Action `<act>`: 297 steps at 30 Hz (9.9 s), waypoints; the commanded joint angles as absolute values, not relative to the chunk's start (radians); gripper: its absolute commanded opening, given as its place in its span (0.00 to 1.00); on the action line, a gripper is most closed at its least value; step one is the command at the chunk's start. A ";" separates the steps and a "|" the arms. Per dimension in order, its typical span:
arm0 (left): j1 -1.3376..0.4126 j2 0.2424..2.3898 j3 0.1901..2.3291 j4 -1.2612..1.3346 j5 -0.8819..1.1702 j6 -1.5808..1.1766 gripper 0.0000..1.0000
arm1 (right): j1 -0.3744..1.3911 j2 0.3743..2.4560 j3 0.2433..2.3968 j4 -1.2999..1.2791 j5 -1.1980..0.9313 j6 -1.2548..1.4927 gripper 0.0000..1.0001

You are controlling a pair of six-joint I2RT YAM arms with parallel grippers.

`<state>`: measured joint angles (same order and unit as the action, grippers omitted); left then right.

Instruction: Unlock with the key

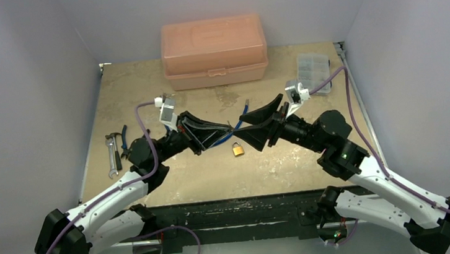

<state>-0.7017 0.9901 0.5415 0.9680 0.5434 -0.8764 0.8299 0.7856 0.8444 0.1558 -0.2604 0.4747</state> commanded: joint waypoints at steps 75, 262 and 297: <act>-0.729 1.051 0.588 0.948 0.538 -0.812 0.32 | 0.829 0.851 0.795 0.271 -0.123 0.653 0.00; -0.722 0.910 0.774 -0.452 0.007 -0.265 0.00 | 0.828 1.917 1.314 -0.582 0.229 0.587 0.50; -0.722 0.827 0.767 -0.356 0.125 -0.388 0.00 | 0.824 1.053 0.819 -0.156 0.314 1.244 0.00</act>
<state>-0.7265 0.8371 0.7441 -0.4419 0.0807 -0.3153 0.8253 1.1347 0.8680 -0.2131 0.2428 1.0279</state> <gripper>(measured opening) 0.030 0.451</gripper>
